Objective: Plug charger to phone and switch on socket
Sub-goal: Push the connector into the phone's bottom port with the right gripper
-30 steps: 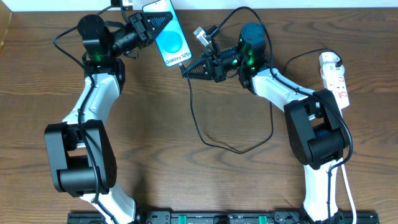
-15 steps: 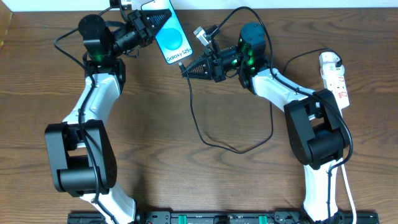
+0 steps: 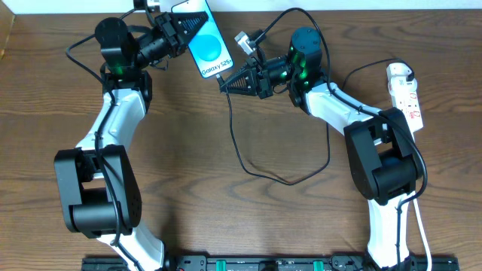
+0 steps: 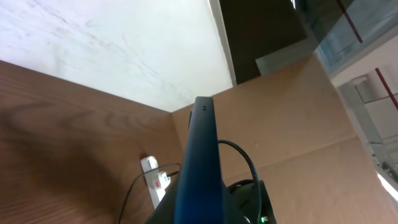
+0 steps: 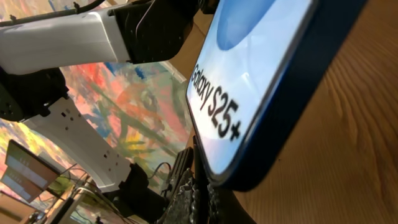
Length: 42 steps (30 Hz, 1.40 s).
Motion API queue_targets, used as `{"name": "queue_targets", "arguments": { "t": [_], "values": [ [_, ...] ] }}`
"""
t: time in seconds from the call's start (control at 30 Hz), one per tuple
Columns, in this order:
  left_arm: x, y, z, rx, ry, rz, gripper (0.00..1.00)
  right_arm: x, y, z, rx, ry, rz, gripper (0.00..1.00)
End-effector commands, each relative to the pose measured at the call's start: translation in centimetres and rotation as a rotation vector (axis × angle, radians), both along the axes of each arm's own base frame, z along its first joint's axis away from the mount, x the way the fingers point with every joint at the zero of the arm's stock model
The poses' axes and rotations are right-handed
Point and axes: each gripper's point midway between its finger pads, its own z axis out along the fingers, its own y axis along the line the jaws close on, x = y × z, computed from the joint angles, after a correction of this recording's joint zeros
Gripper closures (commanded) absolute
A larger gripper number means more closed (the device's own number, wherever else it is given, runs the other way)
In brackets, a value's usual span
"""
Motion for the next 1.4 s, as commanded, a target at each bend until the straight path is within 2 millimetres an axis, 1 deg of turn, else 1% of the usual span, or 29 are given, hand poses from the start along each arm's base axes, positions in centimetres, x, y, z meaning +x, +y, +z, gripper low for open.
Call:
{"name": "queue_targets", "arguments": {
  "t": [0.0, 0.23, 0.43, 1.1, 1.27, 1.37],
  "values": [
    [-0.7, -0.3, 1.2, 0.003, -0.032, -0.026, 0.93, 0.4, 0.1, -0.2, -0.002, 0.01, -0.016, 0.99],
    [-0.7, -0.3, 1.2, 0.005, -0.035, -0.03, 0.93, 0.5, 0.0, -0.2, -0.002, 0.01, -0.019, 0.99],
    [-1.1, -0.5, 1.1, 0.009, -0.035, -0.055, 0.93, 0.9, -0.4, -0.2, -0.002, 0.01, -0.034, 0.99],
    [-1.4, -0.7, 1.1, 0.011, -0.035, -0.077, 0.93, 1.1, -0.6, -0.2, -0.002, 0.01, -0.039, 0.99],
    [-1.5, -0.9, 1.1, 0.011, -0.035, -0.08, 0.93, 1.3, -0.4, -0.2, -0.008, 0.036, -0.052, 0.99],
    [-1.5, -1.1, 1.1, 0.018, -0.047, -0.081, 0.93, 1.7, -0.3, -0.2, -0.023, 0.093, -0.074, 0.99]
  ]
}}
